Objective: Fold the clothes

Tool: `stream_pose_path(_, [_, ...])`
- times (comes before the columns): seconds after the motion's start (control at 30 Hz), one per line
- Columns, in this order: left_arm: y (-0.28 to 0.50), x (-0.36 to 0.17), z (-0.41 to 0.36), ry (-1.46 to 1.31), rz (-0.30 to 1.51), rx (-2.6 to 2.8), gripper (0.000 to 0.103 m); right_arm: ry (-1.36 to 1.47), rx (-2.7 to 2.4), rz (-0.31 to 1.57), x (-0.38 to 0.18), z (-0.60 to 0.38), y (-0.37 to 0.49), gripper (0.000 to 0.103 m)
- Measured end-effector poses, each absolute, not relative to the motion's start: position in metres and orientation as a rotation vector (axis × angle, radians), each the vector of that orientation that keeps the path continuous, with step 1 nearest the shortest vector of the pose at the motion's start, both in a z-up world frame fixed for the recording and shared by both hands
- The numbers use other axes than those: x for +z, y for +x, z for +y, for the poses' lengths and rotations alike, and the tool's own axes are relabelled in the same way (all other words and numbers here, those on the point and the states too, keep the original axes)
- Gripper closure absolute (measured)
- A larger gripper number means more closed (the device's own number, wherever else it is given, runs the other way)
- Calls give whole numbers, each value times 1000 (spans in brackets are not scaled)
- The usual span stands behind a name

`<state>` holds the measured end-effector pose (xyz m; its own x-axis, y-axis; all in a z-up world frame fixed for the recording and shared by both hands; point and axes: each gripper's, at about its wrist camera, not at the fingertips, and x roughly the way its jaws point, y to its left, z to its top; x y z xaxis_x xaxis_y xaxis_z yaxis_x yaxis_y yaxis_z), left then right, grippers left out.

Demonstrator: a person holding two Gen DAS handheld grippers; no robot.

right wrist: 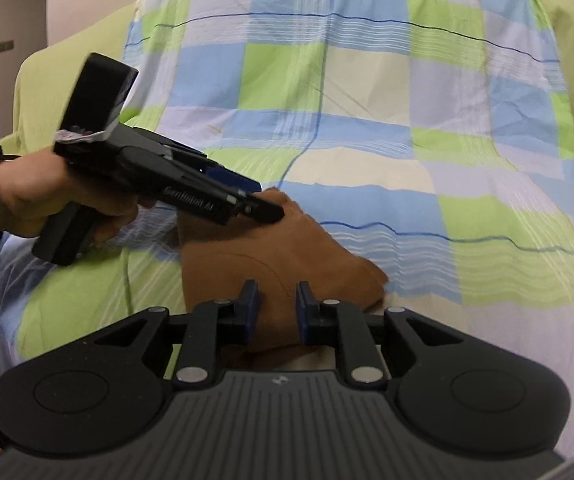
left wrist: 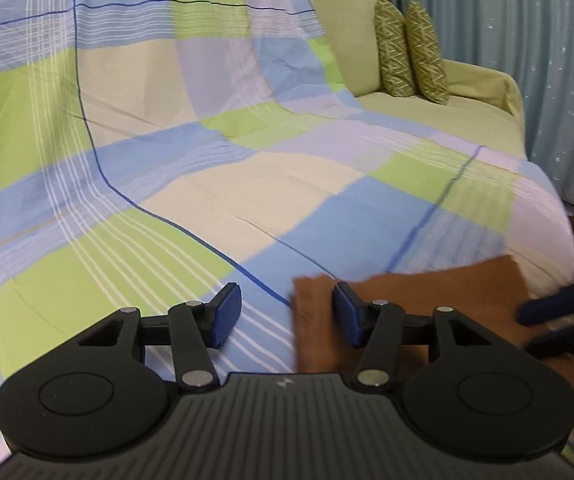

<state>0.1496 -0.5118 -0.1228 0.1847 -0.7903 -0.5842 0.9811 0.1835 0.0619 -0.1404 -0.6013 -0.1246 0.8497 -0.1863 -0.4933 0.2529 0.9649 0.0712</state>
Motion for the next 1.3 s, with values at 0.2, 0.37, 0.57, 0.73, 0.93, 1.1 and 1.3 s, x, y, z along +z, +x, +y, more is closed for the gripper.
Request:
stream_pose_path(0.2, [151,-120,-505,482,432,-1270,45,178,-244,482,-129,-602,-145,86])
stream_pose_path(0.37, [139,-96,-464,437,396,-1237,49,287,-236,496,-125,-613,-150,85])
stream_pose_path(0.57, [95,-103,-447,517,396,-1338,46,660,-292,439,-117,-633,-174,52])
stream_pose_path(0.73, [110,-123,-446,432,504,-1326,45,968,-300,399,-140,-648,-187,53])
stream_pose_path(0.93, [110,-122,-448,440,491,-1327,44,1061,-284,341,-162,-666,-171,55])
stream_pose_path(1.1, [110,-124,-449,419,502,-1334,44,1085,-274,331,-169,-673,-165,60])
stream_pose_path(1.3, [108,-126,-448,419,493,-1332,44,978,-327,408,-156,-660,-153,63])
